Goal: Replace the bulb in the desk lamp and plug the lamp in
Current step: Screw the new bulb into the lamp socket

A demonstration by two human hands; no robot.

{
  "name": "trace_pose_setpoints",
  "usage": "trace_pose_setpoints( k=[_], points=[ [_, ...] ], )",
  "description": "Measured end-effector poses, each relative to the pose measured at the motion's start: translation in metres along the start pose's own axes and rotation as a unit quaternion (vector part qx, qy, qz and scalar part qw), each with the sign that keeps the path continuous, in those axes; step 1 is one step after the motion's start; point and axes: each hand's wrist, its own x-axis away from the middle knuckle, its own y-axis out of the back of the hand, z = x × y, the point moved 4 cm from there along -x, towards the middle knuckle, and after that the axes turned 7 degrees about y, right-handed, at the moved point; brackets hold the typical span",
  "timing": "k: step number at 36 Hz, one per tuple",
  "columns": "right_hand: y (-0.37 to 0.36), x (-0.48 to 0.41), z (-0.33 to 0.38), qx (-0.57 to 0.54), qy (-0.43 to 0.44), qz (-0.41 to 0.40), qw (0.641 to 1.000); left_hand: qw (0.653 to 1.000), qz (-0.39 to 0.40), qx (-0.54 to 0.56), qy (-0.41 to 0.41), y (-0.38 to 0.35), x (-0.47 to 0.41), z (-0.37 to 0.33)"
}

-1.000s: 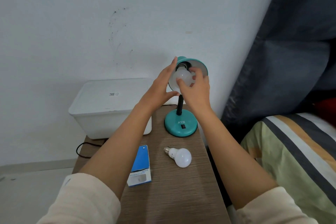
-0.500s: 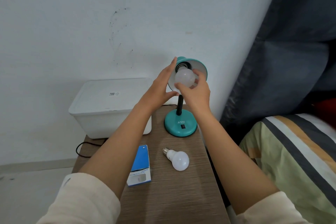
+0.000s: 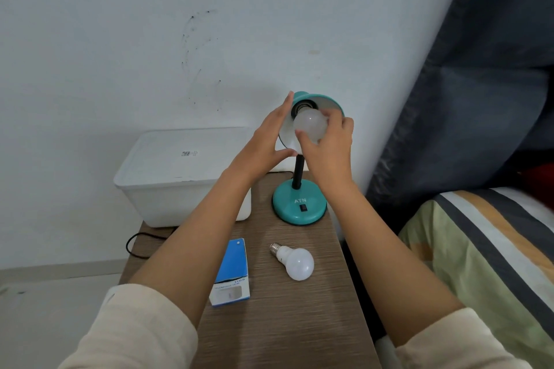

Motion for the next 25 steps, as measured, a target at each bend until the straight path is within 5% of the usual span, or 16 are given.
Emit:
trace_pose_setpoints(
  k=[4, 10, 19, 25],
  points=[
    [-0.004, 0.001, 0.002, 0.057, 0.061, 0.038, 0.996, 1.000, -0.003, 0.002, 0.005, 0.000, 0.000, 0.001],
    [0.001, -0.004, -0.006, -0.080, -0.109, -0.005, 0.991, 1.000, 0.001, -0.002, 0.004, 0.000, 0.000, 0.000],
    [-0.003, 0.003, -0.002, -0.014, -0.013, 0.033, 0.999, 1.000, 0.001, 0.002, -0.004, 0.001, 0.001, 0.000],
    [0.002, -0.004, -0.003, -0.069, -0.080, 0.010, 0.994, 1.000, 0.005, 0.002, -0.002, -0.001, -0.001, -0.001]
  ],
)
